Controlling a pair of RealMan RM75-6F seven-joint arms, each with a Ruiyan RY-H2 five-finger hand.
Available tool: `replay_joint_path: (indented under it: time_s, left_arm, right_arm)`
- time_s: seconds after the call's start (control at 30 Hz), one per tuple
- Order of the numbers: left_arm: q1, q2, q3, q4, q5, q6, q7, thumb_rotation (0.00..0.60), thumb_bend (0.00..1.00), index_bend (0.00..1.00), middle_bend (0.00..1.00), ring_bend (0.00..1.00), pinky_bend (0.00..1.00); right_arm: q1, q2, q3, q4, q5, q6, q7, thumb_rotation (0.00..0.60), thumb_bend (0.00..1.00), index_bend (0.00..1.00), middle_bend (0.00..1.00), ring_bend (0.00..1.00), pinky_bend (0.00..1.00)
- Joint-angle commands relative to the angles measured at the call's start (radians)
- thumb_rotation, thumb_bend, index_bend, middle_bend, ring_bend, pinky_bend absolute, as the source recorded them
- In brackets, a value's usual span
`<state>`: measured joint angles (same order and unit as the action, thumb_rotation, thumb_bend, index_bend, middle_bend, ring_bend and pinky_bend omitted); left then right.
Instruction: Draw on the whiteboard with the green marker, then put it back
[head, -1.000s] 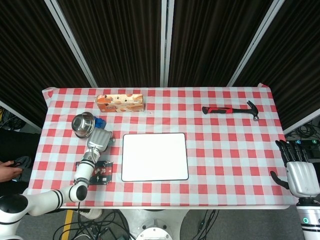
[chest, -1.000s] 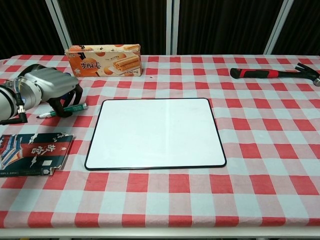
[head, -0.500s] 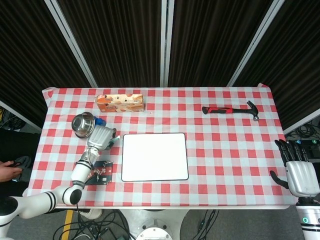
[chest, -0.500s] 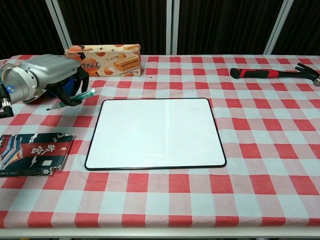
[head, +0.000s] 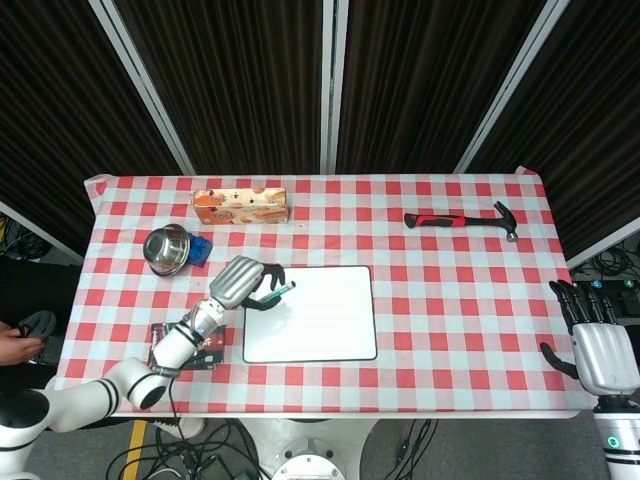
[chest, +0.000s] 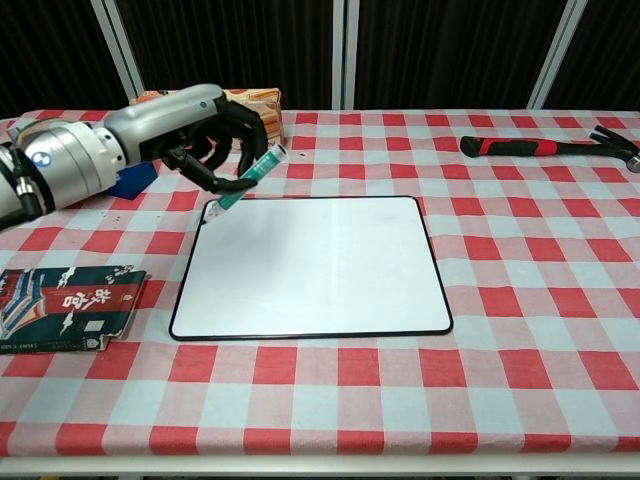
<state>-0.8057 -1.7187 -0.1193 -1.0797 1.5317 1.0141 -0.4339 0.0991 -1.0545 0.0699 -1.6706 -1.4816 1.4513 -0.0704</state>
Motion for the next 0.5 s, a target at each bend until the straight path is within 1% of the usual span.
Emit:
replay_joint_path:
  time_s: [0.03, 0.27, 0.37, 0.5]
  left_arm:
    - [-0.054, -0.087, 0.017, 0.139, 0.058, 0.017, -0.092, 0.6, 0.41, 0.52, 0.58, 0.72, 0.95]
    - [-0.095, -0.188, 0.022, 0.344, 0.06, 0.0, -0.15, 0.6, 0.41, 0.53, 0.59, 0.72, 0.95]
    - [-0.099, -0.217, 0.027, 0.41, 0.056, -0.002, -0.173, 0.6, 0.41, 0.53, 0.59, 0.72, 0.95]
    - [-0.1, -0.242, 0.038, 0.469, 0.052, -0.014, -0.196, 0.6, 0.41, 0.53, 0.59, 0.72, 0.95]
  right_arm:
    - [-0.001, -0.001, -0.001, 0.004, 0.004, -0.004, 0.006, 0.6, 0.15, 0.0, 0.07, 0.0, 0.0]
    - [0.0, 0.001, -0.001, 0.01, 0.007, -0.008, 0.018, 0.6, 0.15, 0.0, 0.07, 0.0, 0.0]
    - [0.001, 0.002, -0.001, 0.009, 0.007, -0.011, 0.019, 0.6, 0.15, 0.0, 0.07, 0.0, 0.0]
    - [0.002, 0.001, -0.002, 0.009, 0.008, -0.015, 0.019, 0.6, 0.15, 0.0, 0.07, 0.0, 0.0]
